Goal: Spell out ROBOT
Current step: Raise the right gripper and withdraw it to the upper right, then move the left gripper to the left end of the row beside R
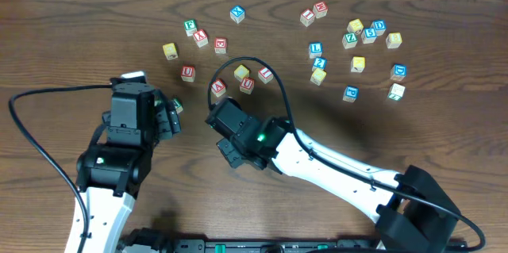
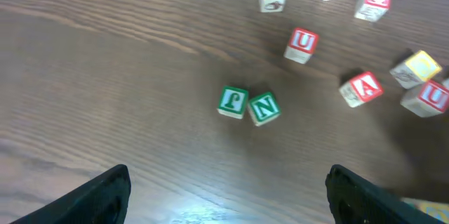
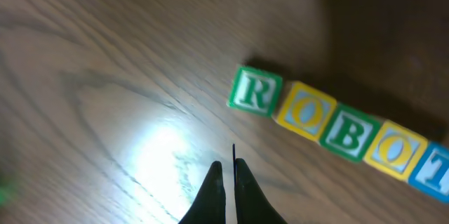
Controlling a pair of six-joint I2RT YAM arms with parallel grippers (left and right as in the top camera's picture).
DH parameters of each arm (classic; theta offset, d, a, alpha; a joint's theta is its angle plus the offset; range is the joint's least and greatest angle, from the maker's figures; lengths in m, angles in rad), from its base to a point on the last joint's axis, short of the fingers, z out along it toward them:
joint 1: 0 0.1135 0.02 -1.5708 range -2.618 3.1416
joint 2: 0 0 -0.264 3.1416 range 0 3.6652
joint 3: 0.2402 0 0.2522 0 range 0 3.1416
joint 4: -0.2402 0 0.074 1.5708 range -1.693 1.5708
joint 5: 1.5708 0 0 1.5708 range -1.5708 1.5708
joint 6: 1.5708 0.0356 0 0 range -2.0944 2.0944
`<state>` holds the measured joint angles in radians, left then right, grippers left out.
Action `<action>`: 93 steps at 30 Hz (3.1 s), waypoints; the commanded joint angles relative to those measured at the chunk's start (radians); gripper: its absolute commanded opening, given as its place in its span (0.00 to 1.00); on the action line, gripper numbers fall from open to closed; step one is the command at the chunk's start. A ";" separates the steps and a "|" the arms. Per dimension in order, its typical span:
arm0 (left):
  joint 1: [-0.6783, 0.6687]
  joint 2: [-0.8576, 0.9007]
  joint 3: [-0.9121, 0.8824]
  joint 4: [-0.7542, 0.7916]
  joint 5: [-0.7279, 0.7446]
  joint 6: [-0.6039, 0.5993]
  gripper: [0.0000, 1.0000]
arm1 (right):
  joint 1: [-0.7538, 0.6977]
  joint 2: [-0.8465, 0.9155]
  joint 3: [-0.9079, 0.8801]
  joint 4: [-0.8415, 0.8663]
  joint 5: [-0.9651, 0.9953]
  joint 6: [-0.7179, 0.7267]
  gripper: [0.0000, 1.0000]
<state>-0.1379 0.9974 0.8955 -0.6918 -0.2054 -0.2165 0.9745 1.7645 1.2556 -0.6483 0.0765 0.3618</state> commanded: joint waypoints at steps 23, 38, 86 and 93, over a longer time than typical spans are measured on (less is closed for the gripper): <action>0.030 0.071 0.017 -0.073 0.295 0.002 0.86 | -0.295 -0.055 0.185 -0.158 0.155 0.079 0.01; -0.133 0.074 -0.111 -0.145 0.486 0.021 0.07 | -0.679 -0.465 0.257 -0.421 0.202 -0.052 0.99; -0.289 0.428 -0.211 0.359 0.361 0.063 0.08 | -0.909 -0.461 0.116 -0.340 -0.327 -0.045 0.99; -0.289 0.435 -0.233 0.395 0.361 0.063 0.07 | -0.909 -0.461 0.115 -0.341 -0.327 -0.045 0.99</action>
<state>-0.4263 1.4178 0.6785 -0.3016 0.1730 -0.1745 0.0692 1.3071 1.3731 -0.9859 -0.2398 0.3225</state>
